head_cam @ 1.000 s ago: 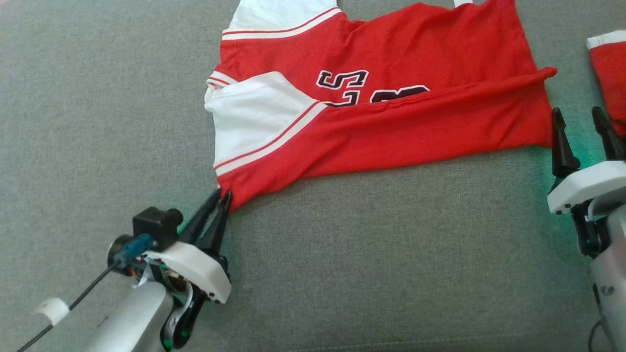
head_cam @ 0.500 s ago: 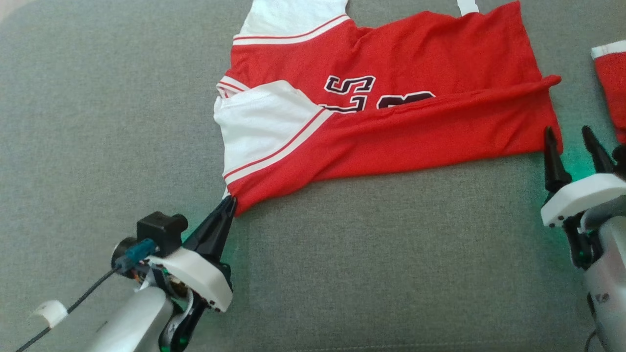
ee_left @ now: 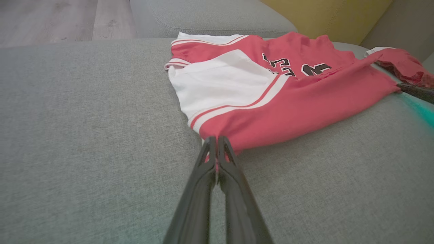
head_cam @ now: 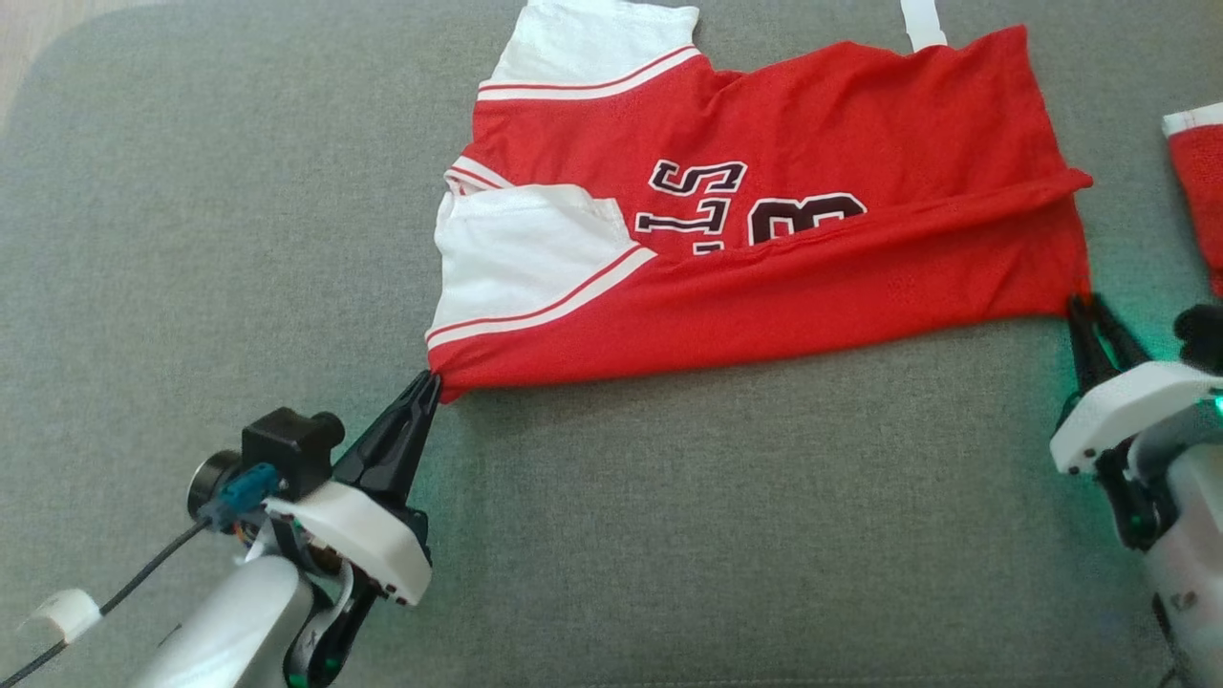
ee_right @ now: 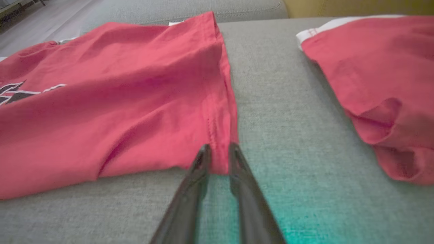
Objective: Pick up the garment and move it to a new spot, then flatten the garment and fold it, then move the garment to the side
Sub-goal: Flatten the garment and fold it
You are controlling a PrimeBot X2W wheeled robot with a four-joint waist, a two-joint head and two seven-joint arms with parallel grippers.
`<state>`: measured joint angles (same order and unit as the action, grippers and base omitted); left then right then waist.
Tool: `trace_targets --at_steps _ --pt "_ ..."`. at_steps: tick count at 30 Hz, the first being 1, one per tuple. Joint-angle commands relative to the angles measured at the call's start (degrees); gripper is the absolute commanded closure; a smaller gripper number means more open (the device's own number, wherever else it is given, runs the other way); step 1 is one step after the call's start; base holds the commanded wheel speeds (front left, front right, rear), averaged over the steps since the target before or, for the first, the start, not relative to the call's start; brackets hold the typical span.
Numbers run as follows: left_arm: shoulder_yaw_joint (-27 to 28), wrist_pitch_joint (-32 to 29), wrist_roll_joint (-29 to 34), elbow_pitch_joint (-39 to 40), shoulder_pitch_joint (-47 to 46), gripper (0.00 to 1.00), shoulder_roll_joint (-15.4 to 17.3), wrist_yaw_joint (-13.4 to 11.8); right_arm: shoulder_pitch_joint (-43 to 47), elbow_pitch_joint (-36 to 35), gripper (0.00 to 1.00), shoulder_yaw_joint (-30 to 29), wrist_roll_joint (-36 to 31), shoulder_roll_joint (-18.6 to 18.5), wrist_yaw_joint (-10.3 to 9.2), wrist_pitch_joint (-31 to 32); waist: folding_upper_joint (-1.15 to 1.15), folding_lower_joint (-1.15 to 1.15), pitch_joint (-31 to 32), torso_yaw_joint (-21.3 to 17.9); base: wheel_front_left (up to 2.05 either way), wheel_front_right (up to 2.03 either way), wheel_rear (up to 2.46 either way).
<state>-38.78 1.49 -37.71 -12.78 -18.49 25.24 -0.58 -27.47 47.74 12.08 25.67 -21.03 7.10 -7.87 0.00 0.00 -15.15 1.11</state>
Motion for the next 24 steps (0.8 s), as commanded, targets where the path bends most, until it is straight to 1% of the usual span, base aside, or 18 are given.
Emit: trace_targets --at_steps 1,7,10,16,20,21,22,24 --pt "2.5 0.1 0.5 1.5 -1.5 1.0 2.2 -0.4 1.1 -0.8 1.0 2.1 1.5 -1.4 0.39 0.8 0.0 0.0 0.4 0.0 0.0 0.0 0.0" --pt "2.1 0.2 0.3 1.3 -0.9 1.0 2.4 -0.2 2.9 -1.5 1.0 4.3 4.5 -3.0 0.39 1.3 0.0 0.0 1.6 0.0 0.0 0.0 0.0" --pt "1.7 0.0 0.1 1.5 -0.3 1.0 2.5 -0.1 5.0 -2.7 1.0 5.0 6.1 -4.7 0.39 0.9 0.0 0.0 2.8 0.2 0.0 0.0 0.0" --pt "1.0 -0.5 -0.8 3.3 4.0 1.0 3.9 -0.6 11.1 -6.3 1.0 5.5 8.2 -8.0 0.39 0.3 0.0 0.0 5.9 0.0 0.0 0.0 0.0" --pt "1.3 -0.2 -1.7 4.9 6.9 1.0 5.1 -1.3 13.4 -8.9 1.0 4.8 9.3 -8.4 0.39 0.2 0.0 0.0 7.3 -0.5 0.0 0.0 0.0" --pt "1.3 -0.2 -1.7 5.1 7.3 1.0 5.3 -1.5 13.3 -9.2 0.66 4.6 9.3 -8.3 0.39 0.5 0.0 0.0 7.5 -0.5 0.0 0.0 0.0" --pt "1.3 -0.3 -1.8 5.3 7.4 1.0 5.4 -1.6 13.0 -9.5 0.0 4.4 9.1 -8.0 0.39 0.6 0.0 0.0 7.6 -0.5 0.0 0.0 0.0" --pt "1.3 -0.5 -1.8 5.7 7.2 1.0 5.3 -1.9 11.9 -9.8 0.0 4.0 8.7 -7.3 0.39 1.0 0.0 0.0 7.4 -0.4 0.0 0.0 0.0"
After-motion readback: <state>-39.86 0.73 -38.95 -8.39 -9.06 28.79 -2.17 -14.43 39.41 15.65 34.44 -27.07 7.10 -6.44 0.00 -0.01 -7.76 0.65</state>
